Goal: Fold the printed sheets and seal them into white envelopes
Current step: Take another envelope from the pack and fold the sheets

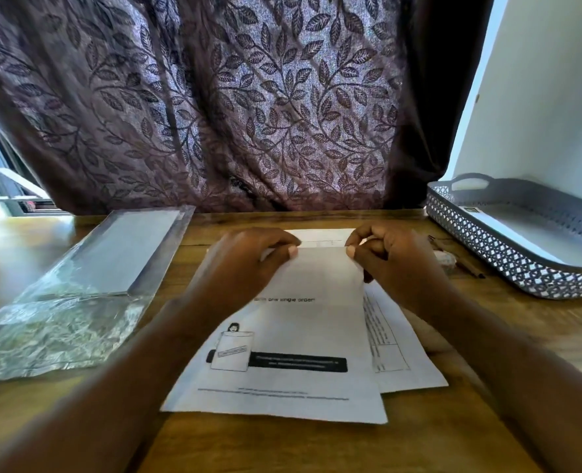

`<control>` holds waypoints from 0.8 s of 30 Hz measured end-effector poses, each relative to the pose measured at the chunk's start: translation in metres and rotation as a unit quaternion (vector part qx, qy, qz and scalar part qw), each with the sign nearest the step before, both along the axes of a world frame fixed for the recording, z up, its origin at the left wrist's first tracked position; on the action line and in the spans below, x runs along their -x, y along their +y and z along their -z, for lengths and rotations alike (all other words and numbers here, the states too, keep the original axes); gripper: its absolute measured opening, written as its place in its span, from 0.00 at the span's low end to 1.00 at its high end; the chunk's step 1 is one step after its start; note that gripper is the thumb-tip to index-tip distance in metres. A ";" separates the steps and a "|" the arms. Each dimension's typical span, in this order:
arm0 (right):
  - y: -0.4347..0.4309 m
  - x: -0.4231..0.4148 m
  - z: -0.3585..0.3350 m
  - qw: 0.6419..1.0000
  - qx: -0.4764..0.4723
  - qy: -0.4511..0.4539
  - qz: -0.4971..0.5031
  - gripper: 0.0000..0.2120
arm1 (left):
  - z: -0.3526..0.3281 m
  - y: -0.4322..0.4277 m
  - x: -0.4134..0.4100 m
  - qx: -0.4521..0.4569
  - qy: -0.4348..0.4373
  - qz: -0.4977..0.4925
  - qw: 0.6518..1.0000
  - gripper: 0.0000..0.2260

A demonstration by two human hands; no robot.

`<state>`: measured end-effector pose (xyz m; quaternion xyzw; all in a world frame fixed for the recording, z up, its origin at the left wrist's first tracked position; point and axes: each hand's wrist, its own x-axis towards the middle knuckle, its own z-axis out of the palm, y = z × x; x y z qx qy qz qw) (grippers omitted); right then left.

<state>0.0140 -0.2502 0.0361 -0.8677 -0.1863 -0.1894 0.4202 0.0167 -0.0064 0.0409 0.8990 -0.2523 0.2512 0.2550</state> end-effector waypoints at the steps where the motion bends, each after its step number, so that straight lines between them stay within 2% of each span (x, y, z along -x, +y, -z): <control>1: 0.006 0.004 0.001 1.000 0.010 -0.010 -0.011 0.04 | -0.002 -0.008 0.004 0.000 -0.006 0.011 1.000 0.10; 8: 0.021 0.015 0.007 0.996 0.054 -0.054 -0.050 0.06 | 0.005 -0.023 0.016 0.006 -0.007 0.013 1.000 0.06; 12: 0.014 0.008 0.010 0.997 0.031 -0.048 -0.045 0.05 | 0.006 -0.014 0.011 0.020 -0.032 -0.019 0.999 0.05; 17: -0.001 -0.004 0.011 0.999 -0.006 -0.015 -0.027 0.04 | 0.007 0.004 0.001 0.040 -0.007 -0.054 0.998 0.09; 20: -0.013 -0.013 0.012 1.000 -0.026 0.002 -0.004 0.04 | 0.007 0.014 -0.007 0.052 0.004 -0.057 0.997 0.03; 24: -0.028 -0.022 0.014 0.998 -0.045 0.004 0.034 0.03 | 0.007 0.026 -0.010 0.061 0.007 -0.103 0.993 0.03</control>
